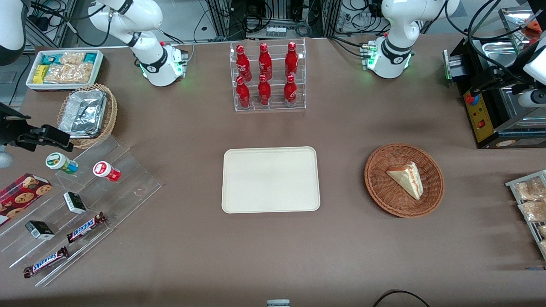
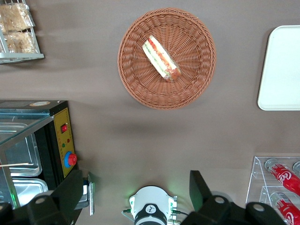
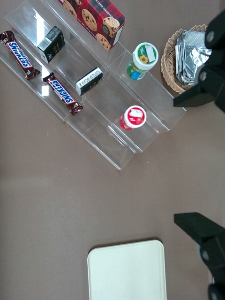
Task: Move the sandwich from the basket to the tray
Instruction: 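Move the left gripper over the wicker basket toward the sandwich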
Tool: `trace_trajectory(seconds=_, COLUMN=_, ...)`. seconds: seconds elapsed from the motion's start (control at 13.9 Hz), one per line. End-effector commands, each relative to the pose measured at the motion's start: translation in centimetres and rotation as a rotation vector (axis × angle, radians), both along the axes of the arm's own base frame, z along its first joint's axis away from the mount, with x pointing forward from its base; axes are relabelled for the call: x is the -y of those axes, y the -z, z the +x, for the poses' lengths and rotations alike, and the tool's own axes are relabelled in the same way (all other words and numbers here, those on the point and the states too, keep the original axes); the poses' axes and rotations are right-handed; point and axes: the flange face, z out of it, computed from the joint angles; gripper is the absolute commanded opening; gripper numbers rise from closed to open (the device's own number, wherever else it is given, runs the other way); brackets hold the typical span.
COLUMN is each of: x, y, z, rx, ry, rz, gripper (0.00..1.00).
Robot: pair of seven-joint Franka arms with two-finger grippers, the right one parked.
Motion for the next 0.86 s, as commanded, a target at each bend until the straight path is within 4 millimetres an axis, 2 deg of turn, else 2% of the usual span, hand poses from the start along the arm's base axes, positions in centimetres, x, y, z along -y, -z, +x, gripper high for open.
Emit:
trace_trajectory(seconds=0.0, x=-0.6, y=-0.6, z=-0.7, rx=0.008, ry=0.001, rz=-0.002, gripper=1.00)
trace_trajectory(seconds=0.14, x=-0.7, y=-0.2, z=-0.3, rx=0.010, ry=0.000, rz=0.001, gripper=1.00)
trace_trajectory(seconds=0.29, x=-0.9, y=1.2, z=0.9, rx=0.001, ry=-0.003, rz=0.009, gripper=1.00)
trace_trajectory(seconds=0.5, x=-0.9, y=4.7, z=3.4, rx=-0.002, ry=-0.039, rz=0.021, gripper=1.00)
trace_trajectory(seconds=0.79, x=-0.6, y=9.8, z=4.8, rx=0.045, ry=-0.238, rz=0.040, gripper=1.00)
